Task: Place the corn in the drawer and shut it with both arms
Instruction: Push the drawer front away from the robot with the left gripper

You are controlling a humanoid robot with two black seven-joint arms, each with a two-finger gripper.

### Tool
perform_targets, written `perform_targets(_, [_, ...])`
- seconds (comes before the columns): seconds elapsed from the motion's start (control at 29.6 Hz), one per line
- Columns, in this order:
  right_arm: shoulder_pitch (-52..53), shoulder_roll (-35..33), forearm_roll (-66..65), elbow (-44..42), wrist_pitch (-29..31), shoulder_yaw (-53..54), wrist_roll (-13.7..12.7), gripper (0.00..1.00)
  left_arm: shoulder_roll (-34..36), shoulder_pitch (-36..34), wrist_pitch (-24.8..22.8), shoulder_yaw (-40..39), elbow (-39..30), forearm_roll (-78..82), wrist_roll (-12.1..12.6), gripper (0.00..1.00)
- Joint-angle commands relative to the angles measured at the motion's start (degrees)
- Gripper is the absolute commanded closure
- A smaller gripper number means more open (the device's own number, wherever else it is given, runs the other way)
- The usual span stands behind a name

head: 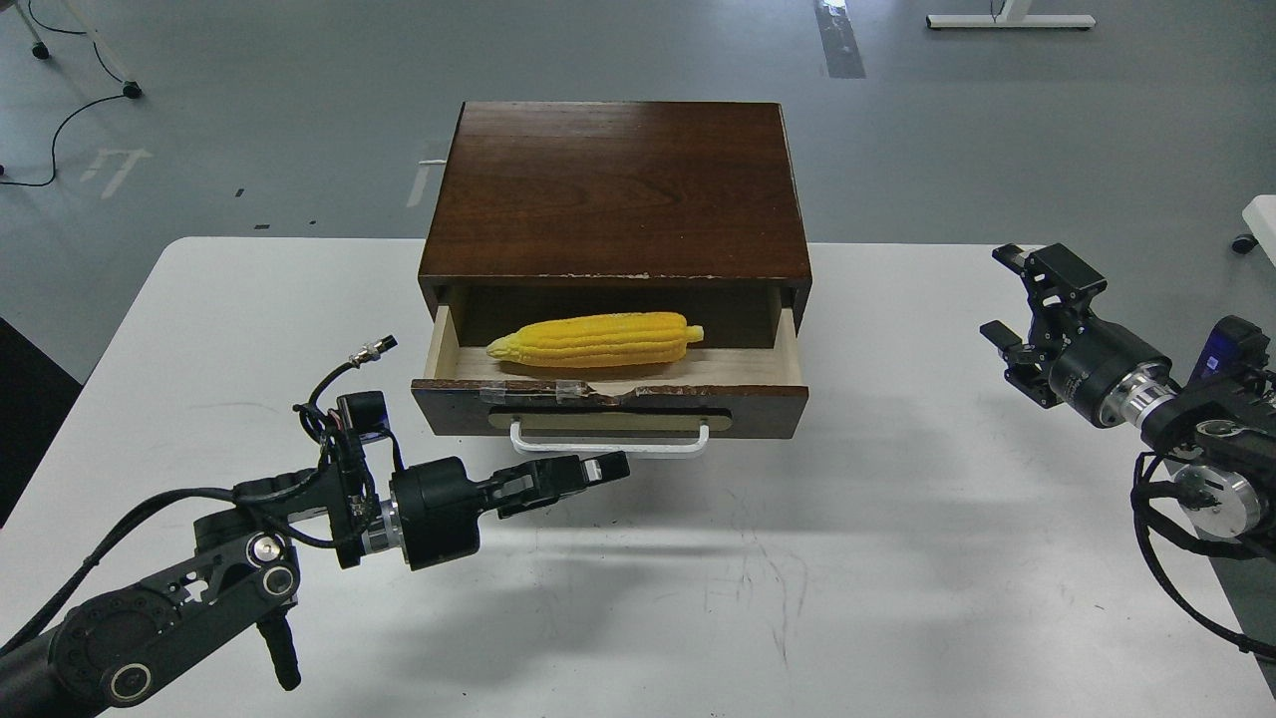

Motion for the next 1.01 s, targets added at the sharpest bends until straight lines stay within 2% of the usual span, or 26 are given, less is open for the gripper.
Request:
perform_targets(0.0, [-0.4,0.1,0.0,0.0,0.0,0.0,0.0,0.01,0.0,-0.5,1.2,-0.2,0.2,-0.2,0.0,1.0])
perform_targets(0.98, [-1.1,0.3,0.0,0.1,-0.1,0.1,0.0,0.01,-3.7,-1.6,4.9,-0.3,4.4,-0.2,0.0,1.0])
